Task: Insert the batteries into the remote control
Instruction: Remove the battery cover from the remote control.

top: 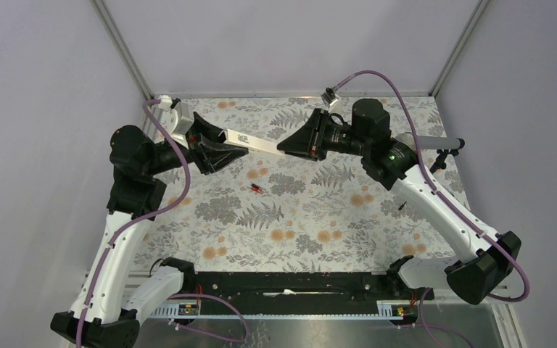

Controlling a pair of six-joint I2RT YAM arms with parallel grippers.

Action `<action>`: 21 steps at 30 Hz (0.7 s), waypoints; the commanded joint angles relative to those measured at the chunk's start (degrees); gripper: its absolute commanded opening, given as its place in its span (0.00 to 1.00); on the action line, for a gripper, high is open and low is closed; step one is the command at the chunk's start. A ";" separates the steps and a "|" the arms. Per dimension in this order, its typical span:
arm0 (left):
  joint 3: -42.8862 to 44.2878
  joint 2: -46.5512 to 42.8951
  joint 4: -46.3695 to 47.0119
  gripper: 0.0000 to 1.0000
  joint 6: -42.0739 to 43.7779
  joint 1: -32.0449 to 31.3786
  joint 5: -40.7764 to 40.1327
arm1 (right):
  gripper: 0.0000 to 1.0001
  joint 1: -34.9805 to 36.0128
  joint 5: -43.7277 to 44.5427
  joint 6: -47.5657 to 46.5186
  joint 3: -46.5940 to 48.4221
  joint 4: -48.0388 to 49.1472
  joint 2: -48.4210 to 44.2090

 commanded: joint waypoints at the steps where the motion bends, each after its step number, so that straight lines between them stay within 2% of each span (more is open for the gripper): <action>1: 2.04 -0.44 0.27 0.00 2.77 -0.08 -1.22 | 0.26 0.11 -0.07 -0.73 2.41 -0.15 -0.33; 8: 2.76 -0.71 -7.58 0.00 7.47 -0.08 -4.09 | 0.19 -0.26 1.83 -1.15 1.80 -0.83 -1.09; 15: 1.53 -1.13 -9.00 0.00 8.36 -0.08 -5.88 | 0.00 -0.26 6.11 -1.73 -2.87 9.81 -5.72; 21: -0.69 -2.33 -9.72 0.00 9.48 -0.01 -7.38 | 0.00 -0.42 8.63 -1.76 -5.34 12.43 -8.50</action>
